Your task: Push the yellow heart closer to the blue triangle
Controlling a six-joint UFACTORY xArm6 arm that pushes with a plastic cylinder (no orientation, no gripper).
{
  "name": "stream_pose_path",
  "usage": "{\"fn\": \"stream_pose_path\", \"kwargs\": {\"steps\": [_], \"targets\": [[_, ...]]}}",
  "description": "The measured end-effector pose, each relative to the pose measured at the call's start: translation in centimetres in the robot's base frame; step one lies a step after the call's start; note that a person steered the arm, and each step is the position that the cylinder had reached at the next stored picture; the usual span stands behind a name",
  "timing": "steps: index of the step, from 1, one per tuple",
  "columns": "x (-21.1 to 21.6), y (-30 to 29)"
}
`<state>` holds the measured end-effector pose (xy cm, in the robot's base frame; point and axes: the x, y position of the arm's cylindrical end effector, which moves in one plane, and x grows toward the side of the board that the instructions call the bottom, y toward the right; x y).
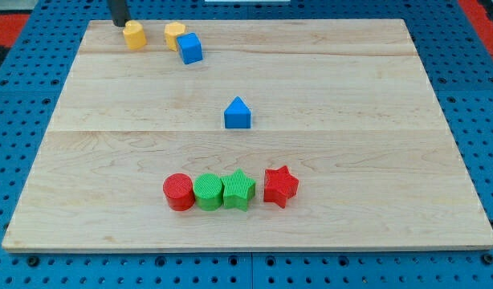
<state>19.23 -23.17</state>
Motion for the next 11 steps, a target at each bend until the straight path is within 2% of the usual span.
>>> {"fn": "stream_pose_path", "kwargs": {"steps": [1,2,6,11], "targets": [[0.3,-0.5],[1.1,1.5],[7.3,4.2],[7.6,5.7]]}}
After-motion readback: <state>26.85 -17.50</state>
